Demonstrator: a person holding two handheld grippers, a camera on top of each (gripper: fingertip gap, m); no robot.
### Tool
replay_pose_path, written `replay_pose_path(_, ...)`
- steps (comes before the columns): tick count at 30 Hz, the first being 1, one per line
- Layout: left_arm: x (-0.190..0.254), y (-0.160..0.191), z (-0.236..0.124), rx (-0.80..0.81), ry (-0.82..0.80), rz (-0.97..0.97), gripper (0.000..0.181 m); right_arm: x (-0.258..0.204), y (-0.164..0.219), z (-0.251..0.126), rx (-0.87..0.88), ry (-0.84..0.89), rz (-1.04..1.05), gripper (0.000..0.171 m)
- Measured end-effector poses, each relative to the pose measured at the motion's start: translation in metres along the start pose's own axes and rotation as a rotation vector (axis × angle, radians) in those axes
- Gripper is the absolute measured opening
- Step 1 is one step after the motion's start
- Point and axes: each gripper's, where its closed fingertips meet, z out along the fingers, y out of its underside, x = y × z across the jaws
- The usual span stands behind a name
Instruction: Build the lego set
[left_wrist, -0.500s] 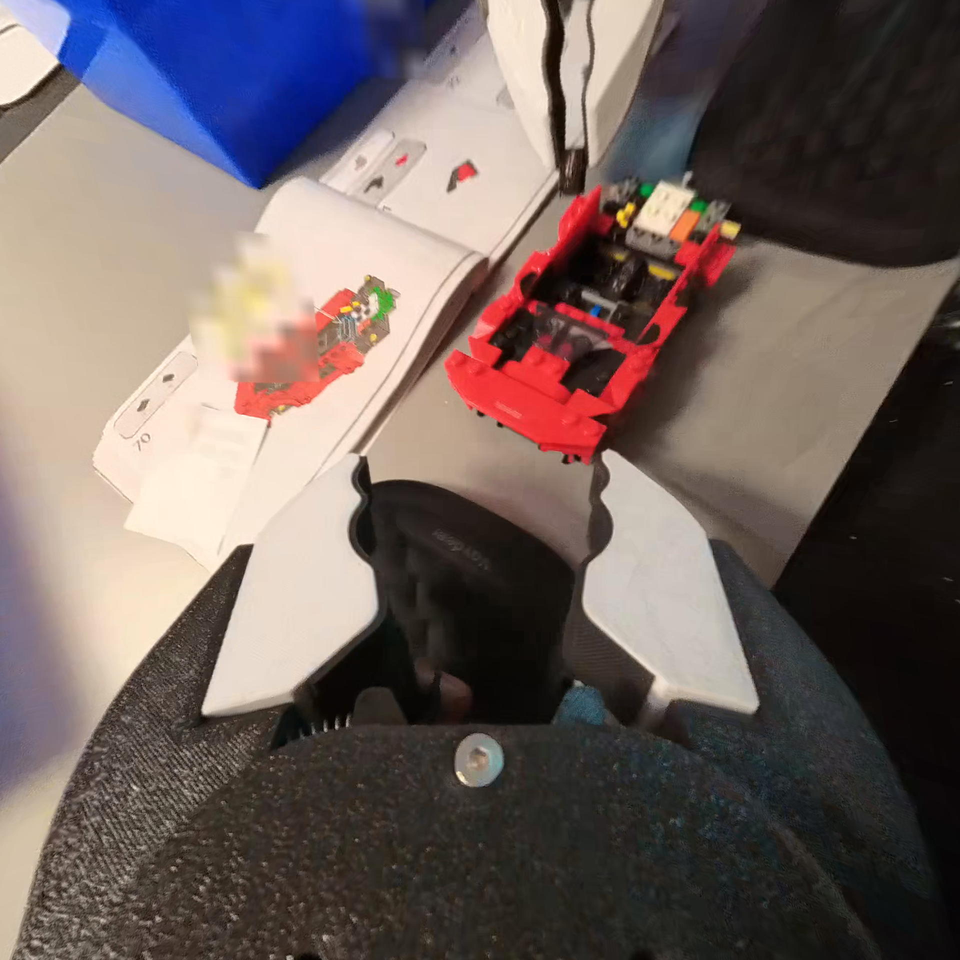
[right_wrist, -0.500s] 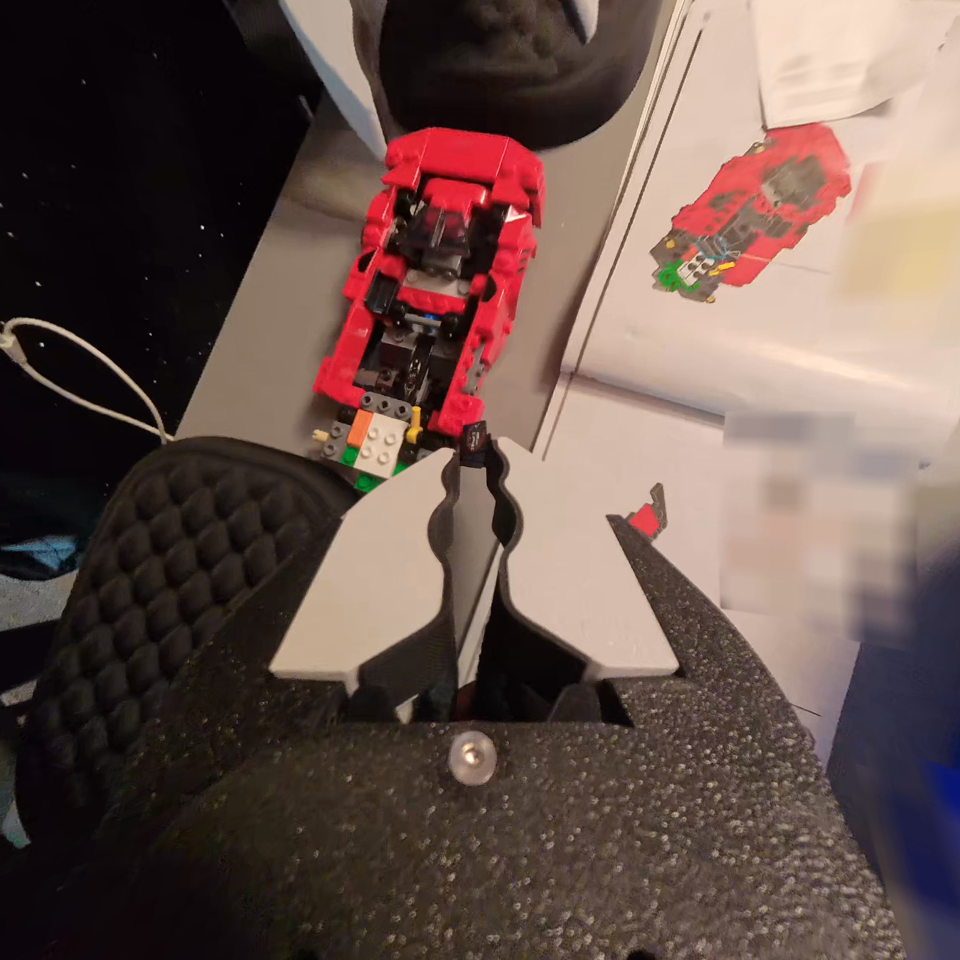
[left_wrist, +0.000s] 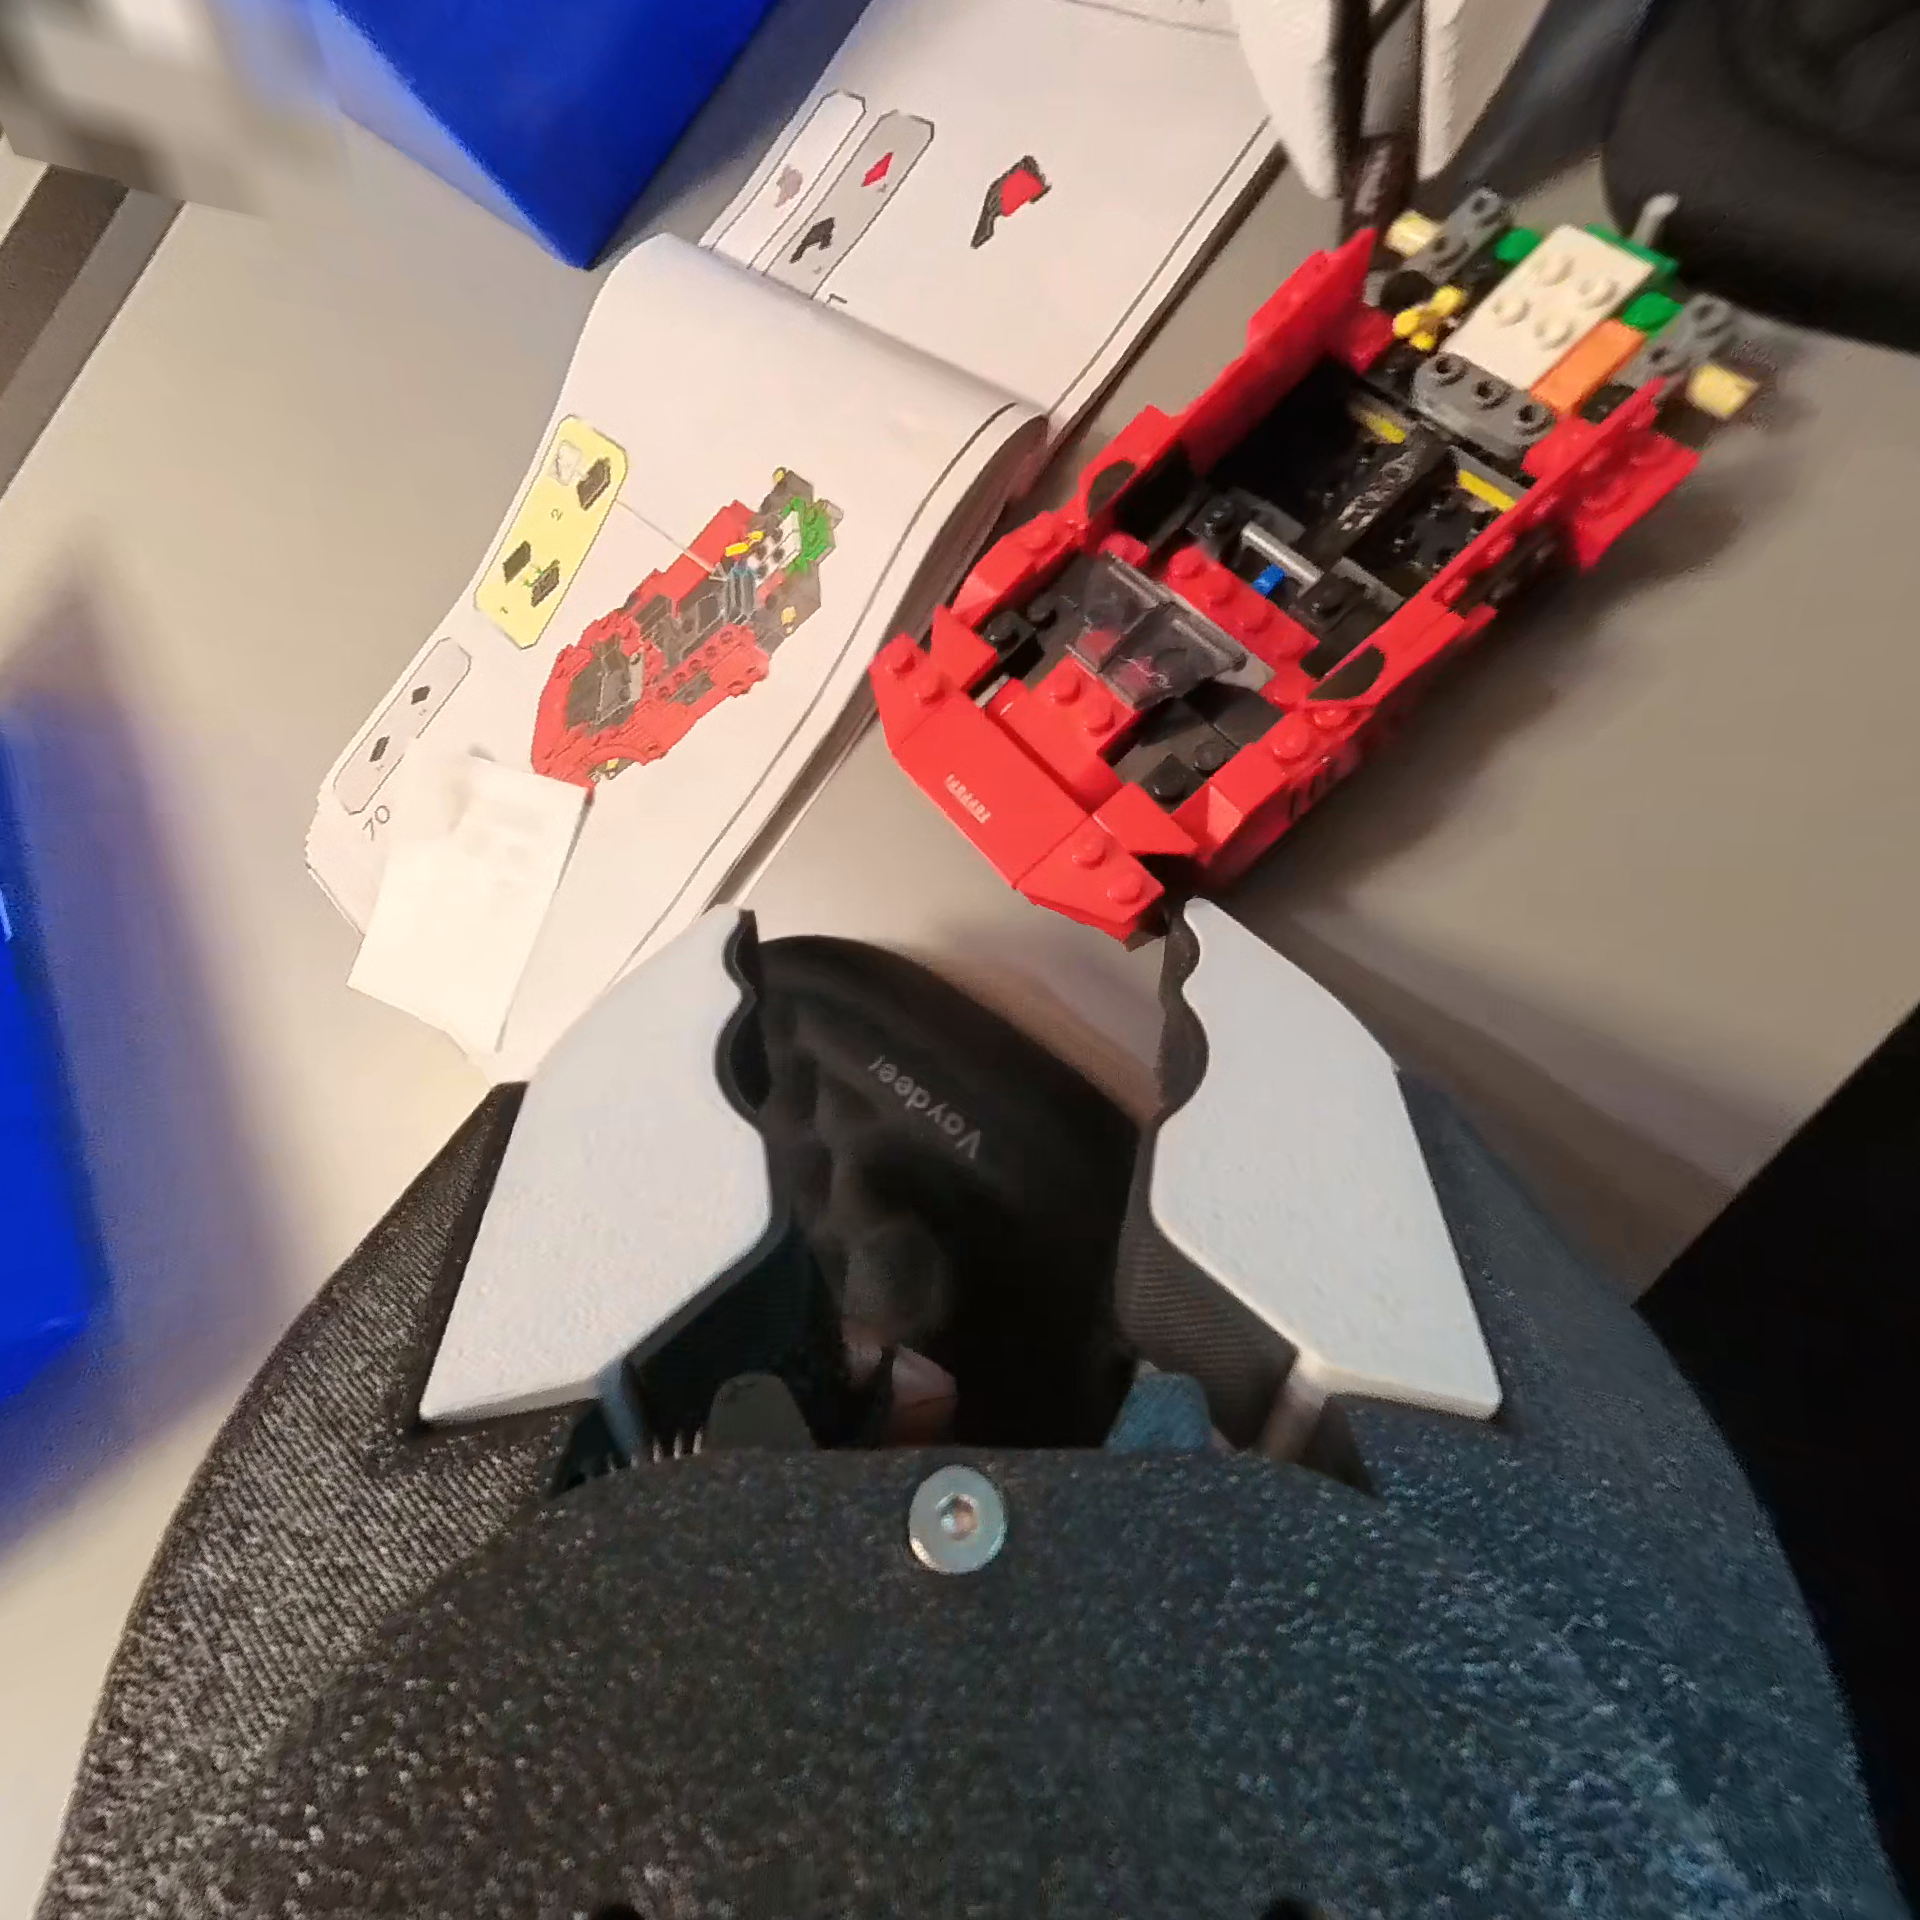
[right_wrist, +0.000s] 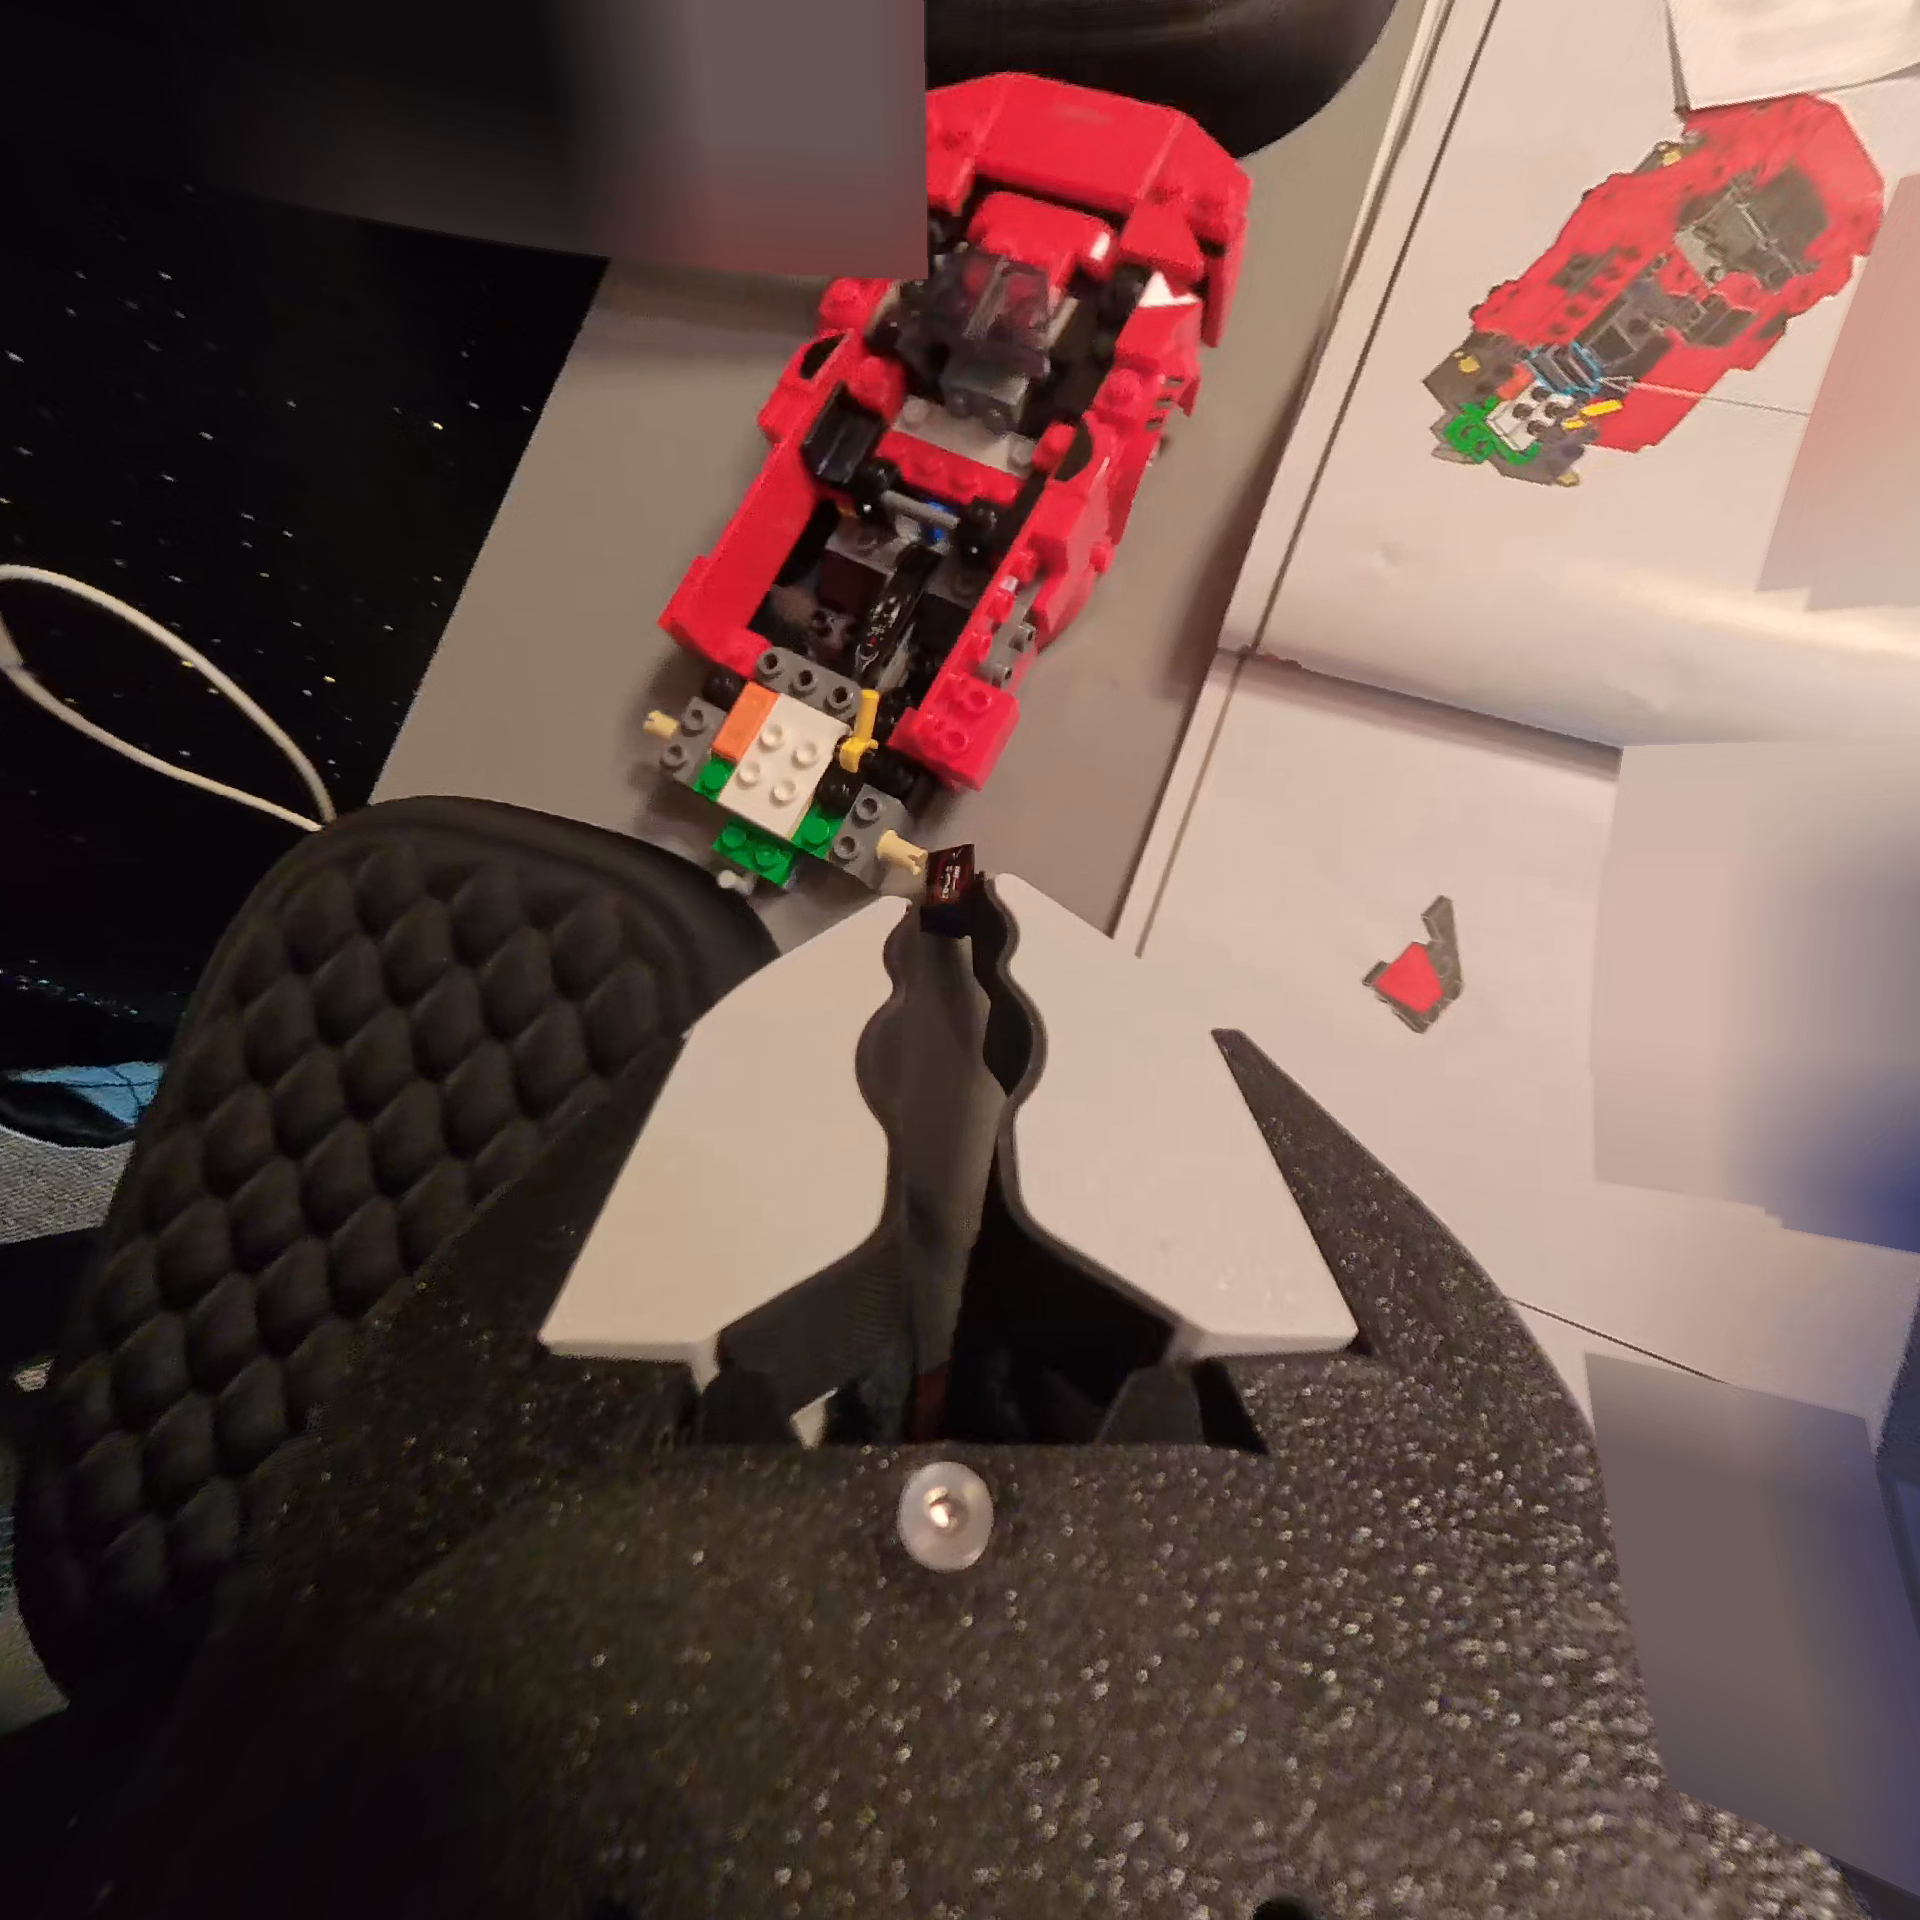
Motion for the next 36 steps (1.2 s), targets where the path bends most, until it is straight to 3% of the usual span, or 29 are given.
replay_pose_path(20, -0.041, 0.011, 0.009, 0.005, 0.021, -0.100, 0.065, -0.033, -0.036, 0.037, 0.104, 0.012, 0.112, 0.010)
replay_pose_path(25, -0.042, 0.011, 0.008, 0.015, 0.072, -0.141, 0.064, -0.034, -0.043, 0.030, 0.133, 0.039, 0.132, 0.009)
replay_pose_path(31, -0.039, 0.008, -0.008, 0.113, 0.160, -0.170, 0.064, -0.028, -0.042, 0.010, 0.127, 0.063, 0.130, 0.010)
replay_pose_path(36, -0.036, -0.006, -0.031, 0.321, 0.317, -0.222, 0.061, -0.015, -0.058, 0.001, 0.176, 0.091, 0.086, 0.010)
